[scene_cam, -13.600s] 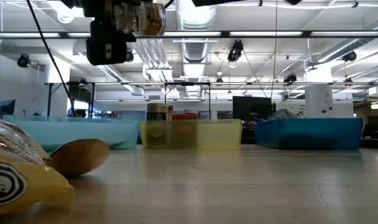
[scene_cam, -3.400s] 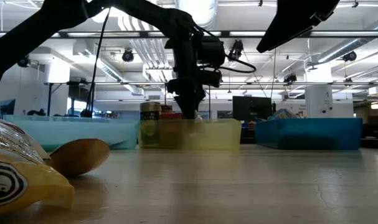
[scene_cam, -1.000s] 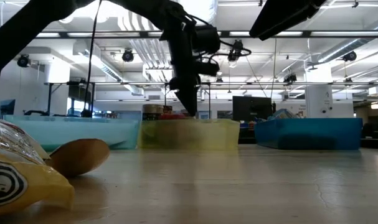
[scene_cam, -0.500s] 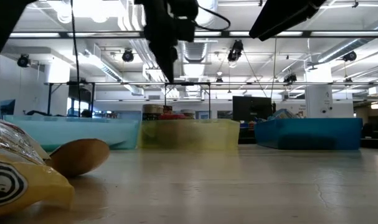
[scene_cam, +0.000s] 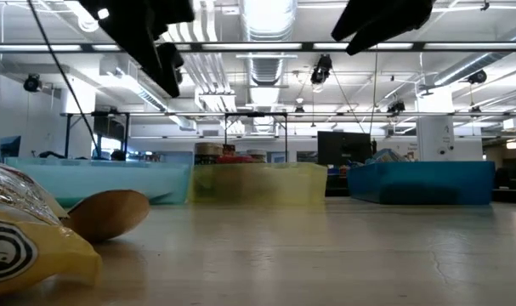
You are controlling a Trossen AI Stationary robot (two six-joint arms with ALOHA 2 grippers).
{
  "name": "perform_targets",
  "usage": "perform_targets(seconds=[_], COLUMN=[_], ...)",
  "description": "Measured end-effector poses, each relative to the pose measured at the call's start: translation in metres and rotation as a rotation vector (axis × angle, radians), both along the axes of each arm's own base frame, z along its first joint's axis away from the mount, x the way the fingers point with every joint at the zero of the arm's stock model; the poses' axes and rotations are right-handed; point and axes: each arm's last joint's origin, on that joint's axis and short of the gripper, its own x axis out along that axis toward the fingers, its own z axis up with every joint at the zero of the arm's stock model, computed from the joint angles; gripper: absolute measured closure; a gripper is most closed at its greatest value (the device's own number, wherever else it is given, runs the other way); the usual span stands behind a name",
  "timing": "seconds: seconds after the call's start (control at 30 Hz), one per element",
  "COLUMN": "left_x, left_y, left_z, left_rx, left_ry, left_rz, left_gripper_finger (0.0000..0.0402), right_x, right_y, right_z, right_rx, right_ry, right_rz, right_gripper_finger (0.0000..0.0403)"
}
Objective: Pick & Place Food Item
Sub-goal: Put the gold spoon into the green bin
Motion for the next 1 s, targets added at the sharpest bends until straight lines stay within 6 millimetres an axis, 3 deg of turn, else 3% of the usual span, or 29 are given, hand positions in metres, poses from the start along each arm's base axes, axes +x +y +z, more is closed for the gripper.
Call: perform_targets(seconds=[0.13, 0.37, 0.67, 0.83, 1.0], left_x=[-0.017, -0.028, -0.017, -0.014, -0.009], left_y=[-0.013, -0.042, -0.08, -0.093, -0.105], left_z=[-0.018, -0.058, -0.075, -0.088, -0.106], left_rx=[-0.029, -0.043, 0.033, 0.153, 0.164], left_ry=[-0.119, 0.019, -0.031, -0.022, 0.021], left_rz=[0.004, -0.059, -0.27, -0.38, -0.429], left_gripper_finger=[0.0077, 0.011, 0.0162, 0.0165, 0.0166], right_x=[0.005, 0.007, 0.007, 0.007, 0.007], right_y=[0.001, 0.002, 0.002, 0.002, 0.002], right_z=[0.003, 0.005, 0.003, 0.002, 0.002], right_rx=[0.03, 0.056, 0.098, 0.098, 0.099], right_ry=[-0.057, -0.091, -0.116, -0.112, -0.111], right_rz=[-0.006, -0.015, -0.043, -0.041, -0.041], right_gripper_finger=[0.0038, 0.0038, 0.0038, 0.0038, 0.0038])
